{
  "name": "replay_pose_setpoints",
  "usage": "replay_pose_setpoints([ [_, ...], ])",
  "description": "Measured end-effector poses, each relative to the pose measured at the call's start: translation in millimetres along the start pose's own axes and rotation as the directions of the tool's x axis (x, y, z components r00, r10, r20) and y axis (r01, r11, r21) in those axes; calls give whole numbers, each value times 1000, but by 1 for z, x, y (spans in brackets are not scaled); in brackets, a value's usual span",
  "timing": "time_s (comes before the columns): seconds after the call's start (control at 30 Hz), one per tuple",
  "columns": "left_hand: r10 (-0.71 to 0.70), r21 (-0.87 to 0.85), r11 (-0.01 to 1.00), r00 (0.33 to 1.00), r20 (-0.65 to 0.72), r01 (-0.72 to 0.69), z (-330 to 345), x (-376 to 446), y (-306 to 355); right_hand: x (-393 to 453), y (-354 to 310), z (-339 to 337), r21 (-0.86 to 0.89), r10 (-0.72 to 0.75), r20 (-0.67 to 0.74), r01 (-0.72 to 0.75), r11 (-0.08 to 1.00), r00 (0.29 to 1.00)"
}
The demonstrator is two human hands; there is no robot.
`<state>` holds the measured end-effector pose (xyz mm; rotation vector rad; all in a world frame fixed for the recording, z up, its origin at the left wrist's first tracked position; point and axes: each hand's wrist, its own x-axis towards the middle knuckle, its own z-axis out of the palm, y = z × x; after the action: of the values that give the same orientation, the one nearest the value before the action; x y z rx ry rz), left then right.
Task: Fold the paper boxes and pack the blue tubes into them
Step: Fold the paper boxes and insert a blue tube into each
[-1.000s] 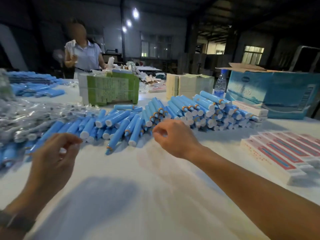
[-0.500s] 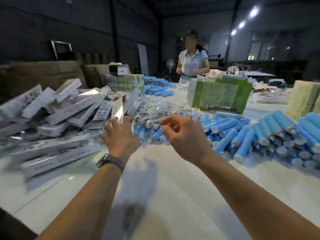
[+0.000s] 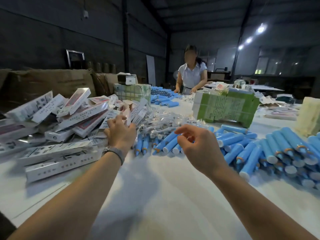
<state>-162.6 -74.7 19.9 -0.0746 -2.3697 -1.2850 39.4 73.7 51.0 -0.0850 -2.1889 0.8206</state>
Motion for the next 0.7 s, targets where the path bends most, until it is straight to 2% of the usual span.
replay_pose_setpoints([
  [0.07,-25,-284,959,999,-41,12,-11,-21,27,2,5,-1,18,72,5,-73,997,997],
  [0.1,-9,-457,889,1000,-23,-3,-17,-35,40,4,7,-2,54,128,16,-129,990,992],
  [0.17,58,-744,667,991,121,52,-26,-69,63,8,9,-6,188,269,72,-278,942,960],
  [0.2,106,-803,585,970,220,118,-29,-87,71,11,10,-10,292,329,111,-347,891,938],
  [0.23,158,-819,544,936,315,184,-28,-105,77,13,10,-14,395,366,142,-392,831,920],
  [0.3,261,-789,543,835,484,287,-25,-135,83,17,9,-27,545,373,157,-395,740,915],
  [0.4,399,-697,661,657,640,277,-18,-162,86,19,10,-45,626,363,75,-327,708,929],
  [0.47,434,-671,703,603,669,237,-13,-171,87,14,14,-49,541,374,28,-329,774,927],
  [0.57,485,-745,635,644,591,204,-2,-177,85,0,17,-42,179,314,70,-322,930,947],
  [0.63,493,-774,604,673,551,191,6,-179,77,-10,14,-36,-27,254,88,-253,967,963],
  [0.7,486,-762,634,701,522,128,12,-181,65,-16,11,-31,-143,195,89,-181,973,977],
])
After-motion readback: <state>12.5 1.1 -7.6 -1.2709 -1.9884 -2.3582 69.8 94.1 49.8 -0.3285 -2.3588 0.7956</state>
